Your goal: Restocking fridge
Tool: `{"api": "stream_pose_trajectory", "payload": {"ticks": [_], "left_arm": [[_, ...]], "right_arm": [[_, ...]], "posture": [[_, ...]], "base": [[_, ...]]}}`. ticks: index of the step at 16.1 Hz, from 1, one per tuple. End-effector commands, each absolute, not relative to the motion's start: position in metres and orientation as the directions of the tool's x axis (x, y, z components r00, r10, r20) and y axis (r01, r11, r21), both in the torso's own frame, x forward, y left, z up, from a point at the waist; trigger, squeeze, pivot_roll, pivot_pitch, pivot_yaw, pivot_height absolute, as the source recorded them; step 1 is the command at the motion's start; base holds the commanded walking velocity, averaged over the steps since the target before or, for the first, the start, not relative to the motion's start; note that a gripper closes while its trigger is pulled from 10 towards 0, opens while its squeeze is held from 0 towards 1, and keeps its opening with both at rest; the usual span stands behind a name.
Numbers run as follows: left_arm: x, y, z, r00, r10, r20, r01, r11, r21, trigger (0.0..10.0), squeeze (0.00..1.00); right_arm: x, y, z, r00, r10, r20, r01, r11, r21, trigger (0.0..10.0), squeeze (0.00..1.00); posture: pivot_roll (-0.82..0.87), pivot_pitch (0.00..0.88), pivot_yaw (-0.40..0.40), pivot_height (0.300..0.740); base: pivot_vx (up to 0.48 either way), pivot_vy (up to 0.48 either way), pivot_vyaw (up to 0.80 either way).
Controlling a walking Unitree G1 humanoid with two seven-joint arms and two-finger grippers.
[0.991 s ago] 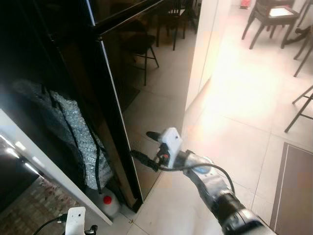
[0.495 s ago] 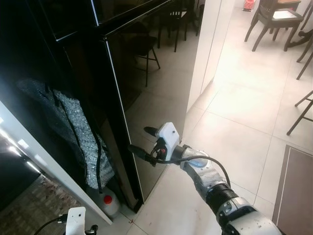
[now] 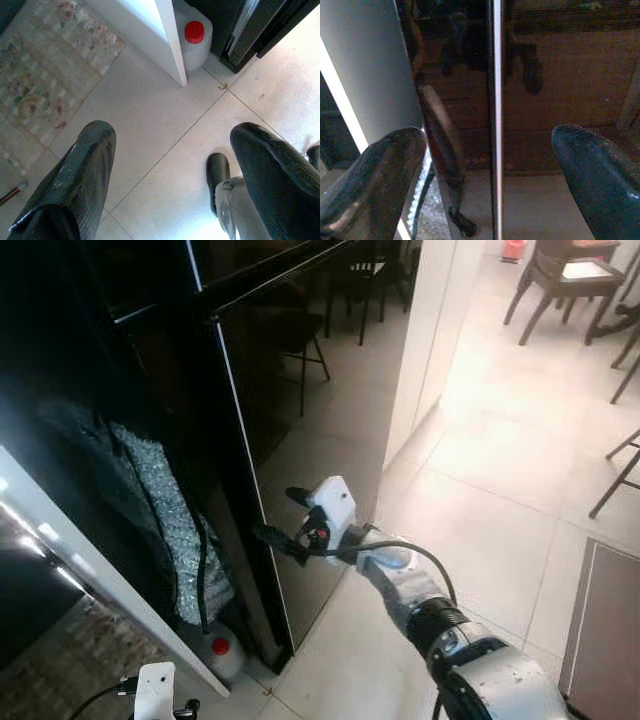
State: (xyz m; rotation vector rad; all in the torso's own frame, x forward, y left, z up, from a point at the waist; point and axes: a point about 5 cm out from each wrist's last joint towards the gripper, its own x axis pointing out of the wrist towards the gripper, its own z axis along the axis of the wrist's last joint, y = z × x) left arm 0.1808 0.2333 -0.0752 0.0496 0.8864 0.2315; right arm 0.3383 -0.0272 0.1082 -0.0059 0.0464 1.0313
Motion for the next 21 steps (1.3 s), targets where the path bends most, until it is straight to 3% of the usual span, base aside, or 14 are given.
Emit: {"api": "stream_pose_trajectory", "payload": {"ticks": [1, 4, 7, 10, 13, 15, 16, 17, 18, 19, 21], "left_arm": [[0.179, 0.236, -0.075, 0.606, 0.234, -0.76, -0.196, 0.97, 0.142, 10.0, 0.0], [0.179, 0.235, -0.076, 0.606, 0.231, -0.761, -0.194, 0.971, 0.14, 10.0, 0.0], [0.177, 0.235, -0.076, 0.605, 0.23, -0.762, -0.196, 0.971, 0.137, 10.0, 0.0], [0.177, 0.235, -0.077, 0.602, 0.228, -0.765, -0.192, 0.972, 0.139, 10.0, 0.0], [0.176, 0.235, -0.077, 0.6, 0.229, -0.767, -0.189, 0.972, 0.142, 10.0, 0.0], [0.176, 0.235, -0.077, 0.598, 0.23, -0.767, -0.19, 0.971, 0.143, 10.0, 0.0], [0.177, 0.235, -0.077, 0.598, 0.231, -0.768, -0.191, 0.971, 0.144, 10.0, 0.0], [0.177, 0.235, -0.077, 0.597, 0.231, -0.768, -0.191, 0.971, 0.144, 10.0, 0.0], [0.177, 0.234, -0.077, 0.597, 0.231, -0.768, -0.19, 0.971, 0.144, 10.0, 0.0], [0.177, 0.234, -0.077, 0.596, 0.232, -0.769, -0.192, 0.971, 0.144, 10.0, 0.0], [0.177, 0.234, -0.077, 0.595, 0.234, -0.769, -0.196, 0.97, 0.144, 10.0, 0.0]], "right_arm": [[0.34, -0.024, 0.112, 0.514, 0.857, -0.031, -0.858, 0.514, 0.005, 10.0, 0.0], [0.339, -0.037, 0.105, 0.549, 0.835, -0.029, -0.836, 0.549, 0.005, 10.0, 0.0], [0.335, -0.067, 0.094, 0.638, 0.77, 0.004, -0.77, 0.638, 0.023, 10.0, 0.0], [0.318, -0.102, 0.077, 0.726, 0.686, 0.038, -0.687, 0.724, 0.054, 10.0, 0.0], [0.305, -0.12, 0.071, 0.756, 0.653, 0.046, -0.655, 0.753, 0.066, 10.0, 0.0], [0.301, -0.157, 0.065, 0.855, 0.517, 0.036, -0.518, 0.848, 0.115, 10.0, 0.0], [0.299, -0.196, 0.053, 0.949, 0.316, -0.009, -0.306, 0.925, 0.223, 10.0, 0.0], [0.296, -0.212, 0.045, 0.972, 0.229, -0.049, -0.208, 0.941, 0.267, 10.0, 0.0], [0.292, -0.223, 0.038, 0.982, 0.169, -0.086, -0.139, 0.95, 0.28, 10.0, 0.0], [0.272, -0.248, 0.013, 0.969, 0.026, -0.247, 0.048, 0.955, 0.291, 10.0, 0.0], [0.237, -0.261, -0.023, 0.873, -0.07, -0.483, 0.196, 0.957, 0.215, 10.0, 0.0]], "posture": [[-0.05, 0.0, 0.053, 0.74], [-0.06, 0.0, 0.053, 0.74], [-0.07, 0.003, 0.049, 0.74], [-0.08, 0.01, 0.051, 0.74], [-0.08, 0.01, 0.051, 0.74], [-0.08, 0.008, 0.047, 0.74], [-0.09, 0.006, 0.045, 0.74], [-0.09, 0.004, 0.044, 0.74], [-0.08, 0.003, 0.042, 0.74], [-0.08, 0.0, 0.04, 0.74], [-0.08, 0.0, 0.042, 0.74]], "base": [[0.0, 0.0, 0.0], [0.0, 0.0, 0.0], [0.0, 0.0, 0.0], [0.0, 0.0, 0.0], [0.0, 0.0, 0.0], [0.0, 0.0, 0.0], [0.0, 0.0, 0.0], [0.0, 0.0, 0.0], [0.0, 0.0, 0.0], [0.0, 0.0, 0.0], [0.0, 0.0, 0.0]]}}
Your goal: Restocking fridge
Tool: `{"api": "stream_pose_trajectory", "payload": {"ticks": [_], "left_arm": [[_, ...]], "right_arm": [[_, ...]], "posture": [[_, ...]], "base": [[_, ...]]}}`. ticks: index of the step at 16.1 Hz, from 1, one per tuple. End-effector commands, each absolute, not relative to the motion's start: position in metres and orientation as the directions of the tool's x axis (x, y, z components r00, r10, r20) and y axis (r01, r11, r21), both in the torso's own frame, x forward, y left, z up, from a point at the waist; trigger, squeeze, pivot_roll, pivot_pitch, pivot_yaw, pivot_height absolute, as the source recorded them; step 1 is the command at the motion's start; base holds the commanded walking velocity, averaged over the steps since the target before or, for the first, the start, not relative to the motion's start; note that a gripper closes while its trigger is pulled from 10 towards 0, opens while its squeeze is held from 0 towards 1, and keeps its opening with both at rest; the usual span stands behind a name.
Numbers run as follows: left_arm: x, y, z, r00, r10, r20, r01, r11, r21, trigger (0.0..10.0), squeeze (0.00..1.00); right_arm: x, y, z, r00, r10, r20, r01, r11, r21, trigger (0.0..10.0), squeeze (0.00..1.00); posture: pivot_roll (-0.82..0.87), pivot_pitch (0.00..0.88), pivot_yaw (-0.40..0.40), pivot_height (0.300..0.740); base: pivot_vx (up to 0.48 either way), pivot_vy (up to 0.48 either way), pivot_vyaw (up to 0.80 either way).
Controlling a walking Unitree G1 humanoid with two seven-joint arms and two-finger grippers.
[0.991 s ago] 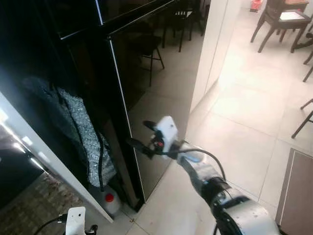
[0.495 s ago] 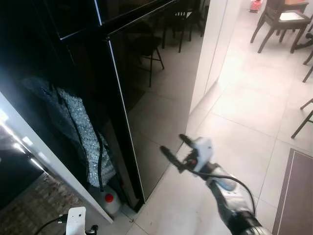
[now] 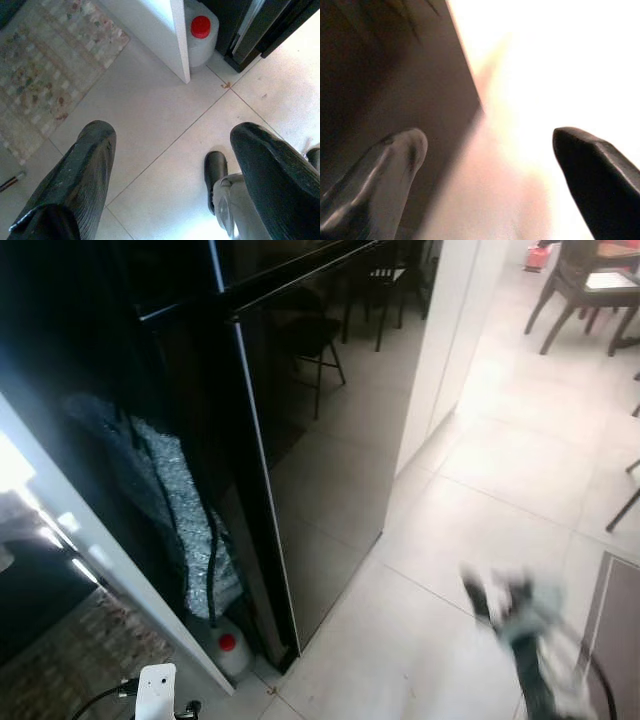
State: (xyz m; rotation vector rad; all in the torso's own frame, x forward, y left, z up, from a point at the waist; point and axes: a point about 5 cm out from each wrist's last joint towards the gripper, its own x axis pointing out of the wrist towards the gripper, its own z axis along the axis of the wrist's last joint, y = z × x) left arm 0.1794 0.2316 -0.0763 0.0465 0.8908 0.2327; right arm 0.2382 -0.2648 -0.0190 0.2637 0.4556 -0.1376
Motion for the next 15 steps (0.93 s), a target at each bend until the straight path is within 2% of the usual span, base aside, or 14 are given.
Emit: {"api": "stream_pose_trajectory", "payload": {"ticks": [1, 2, 3, 6, 11, 15], "left_arm": [[0.177, 0.234, -0.077, 0.593, 0.235, -0.77, -0.195, 0.97, 0.145, 10.0, 0.0], [0.177, 0.234, -0.077, 0.593, 0.235, -0.771, -0.195, 0.97, 0.146, 10.0, 0.0], [0.177, 0.235, -0.077, 0.592, 0.235, -0.771, -0.193, 0.97, 0.148, 10.0, 0.0], [0.178, 0.236, -0.076, 0.598, 0.238, -0.766, -0.196, 0.969, 0.148, 10.0, 0.0], [0.177, 0.237, -0.076, 0.598, 0.232, -0.767, -0.183, 0.972, 0.151, 10.0, 0.0], [0.178, 0.237, -0.076, 0.598, 0.226, -0.769, -0.176, 0.973, 0.149, 10.0, 0.0]], "right_arm": [[0.211, -0.254, -0.048, 0.774, -0.059, -0.631, 0.21, 0.963, 0.167, 10.0, 0.0], [0.203, -0.251, -0.054, 0.743, -0.052, -0.667, 0.209, 0.965, 0.157, 10.0, 0.0], [0.177, -0.235, -0.075, 0.629, -0.026, -0.777, 0.17, 0.98, 0.105, 10.0, 0.0], [0.163, -0.213, -0.088, 0.565, 0.005, -0.825, 0.158, 0.981, 0.114, 10.0, 0.0], [0.158, -0.2, -0.093, 0.537, 0.006, -0.843, 0.181, 0.976, 0.122, 10.0, 0.0], [0.159, -0.199, -0.093, 0.538, -0.006, -0.843, 0.194, 0.974, 0.117, 10.0, 0.0]], "posture": [[-0.07, 0.0, 0.043, 0.74], [-0.07, 0.0, 0.043, 0.74], [-0.06, 0.0, 0.042, 0.74], [-0.05, 0.012, 0.043, 0.74], [-0.04, 0.027, 0.045, 0.74], [-0.04, 0.034, 0.042, 0.74]], "base": [[0.0, 0.0, 0.0], [0.0, 0.0, 0.0], [0.0, 0.0, 0.0], [0.0, 0.0, 0.0], [0.0, 0.0, 0.0], [0.0, -0.394, 0.0]]}}
